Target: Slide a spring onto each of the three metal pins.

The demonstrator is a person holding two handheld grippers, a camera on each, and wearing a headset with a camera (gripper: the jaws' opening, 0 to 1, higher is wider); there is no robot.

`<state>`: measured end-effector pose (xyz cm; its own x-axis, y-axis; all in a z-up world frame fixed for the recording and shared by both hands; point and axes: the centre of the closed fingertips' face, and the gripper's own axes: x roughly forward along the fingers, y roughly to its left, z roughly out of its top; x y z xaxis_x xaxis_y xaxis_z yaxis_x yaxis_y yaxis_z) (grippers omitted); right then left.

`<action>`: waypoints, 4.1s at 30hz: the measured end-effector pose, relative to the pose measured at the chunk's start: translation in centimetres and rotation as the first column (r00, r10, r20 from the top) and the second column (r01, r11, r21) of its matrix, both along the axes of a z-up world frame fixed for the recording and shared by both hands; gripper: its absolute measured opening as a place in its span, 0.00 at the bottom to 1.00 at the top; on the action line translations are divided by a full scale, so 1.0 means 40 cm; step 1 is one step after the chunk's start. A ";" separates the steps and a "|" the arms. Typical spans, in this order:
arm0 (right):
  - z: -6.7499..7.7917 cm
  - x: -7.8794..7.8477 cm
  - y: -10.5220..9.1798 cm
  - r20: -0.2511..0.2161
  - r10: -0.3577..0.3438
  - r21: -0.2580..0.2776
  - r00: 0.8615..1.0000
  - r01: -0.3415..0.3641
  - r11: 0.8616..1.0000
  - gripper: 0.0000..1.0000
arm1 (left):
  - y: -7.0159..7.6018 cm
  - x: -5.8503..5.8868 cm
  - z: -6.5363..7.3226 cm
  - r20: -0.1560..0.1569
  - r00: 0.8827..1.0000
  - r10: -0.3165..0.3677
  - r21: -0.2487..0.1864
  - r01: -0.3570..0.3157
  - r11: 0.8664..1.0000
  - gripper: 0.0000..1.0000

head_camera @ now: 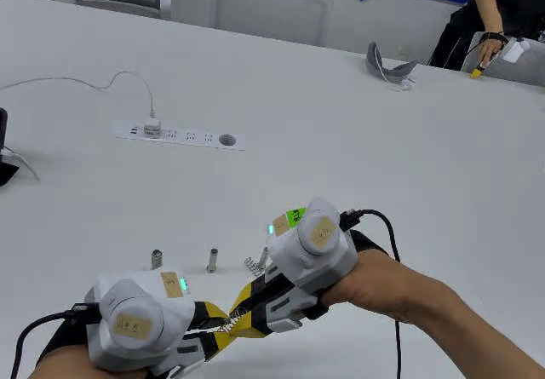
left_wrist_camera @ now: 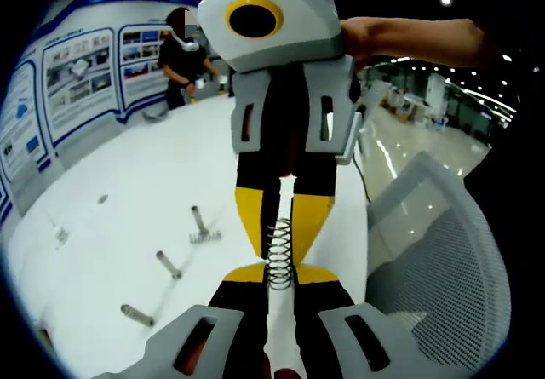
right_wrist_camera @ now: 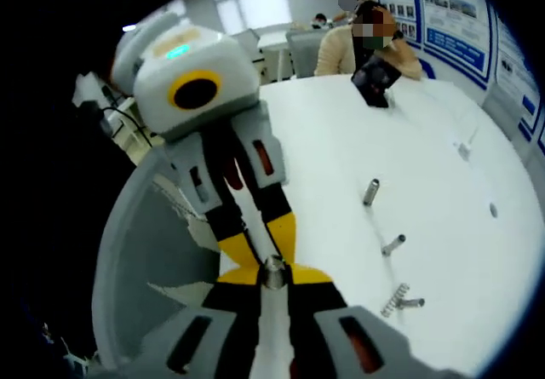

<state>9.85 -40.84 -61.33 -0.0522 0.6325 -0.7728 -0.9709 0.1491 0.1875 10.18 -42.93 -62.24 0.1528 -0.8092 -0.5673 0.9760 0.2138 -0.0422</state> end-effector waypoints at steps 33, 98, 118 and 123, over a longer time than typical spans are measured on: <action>0.008 -0.010 0.014 0.046 0.028 0.035 0.999 -0.030 0.999 0.12 | 0.028 -0.001 0.004 -0.023 0.998 0.058 -0.044 -0.059 0.997 0.18; -0.104 0.144 -0.065 0.142 -0.023 -0.109 0.990 0.039 0.993 0.12 | 0.250 0.101 -0.062 -0.067 0.922 0.382 0.010 -0.382 0.924 0.50; -0.114 0.267 -0.067 0.167 -0.062 -0.132 0.984 0.084 0.988 0.12 | 0.313 0.113 -0.074 -0.083 0.893 0.442 0.021 -0.442 0.897 0.63; -0.111 0.295 -0.061 0.175 -0.064 -0.133 0.982 0.088 0.987 0.12 | 0.320 0.113 -0.074 -0.089 0.889 0.450 0.019 -0.450 0.893 0.65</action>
<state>21.65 -43.29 -65.76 0.1316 0.5146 -0.8473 -0.9716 0.2365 -0.0073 14.70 -30.13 -65.20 0.4501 -0.6665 -0.5942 0.7671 0.6293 -0.1247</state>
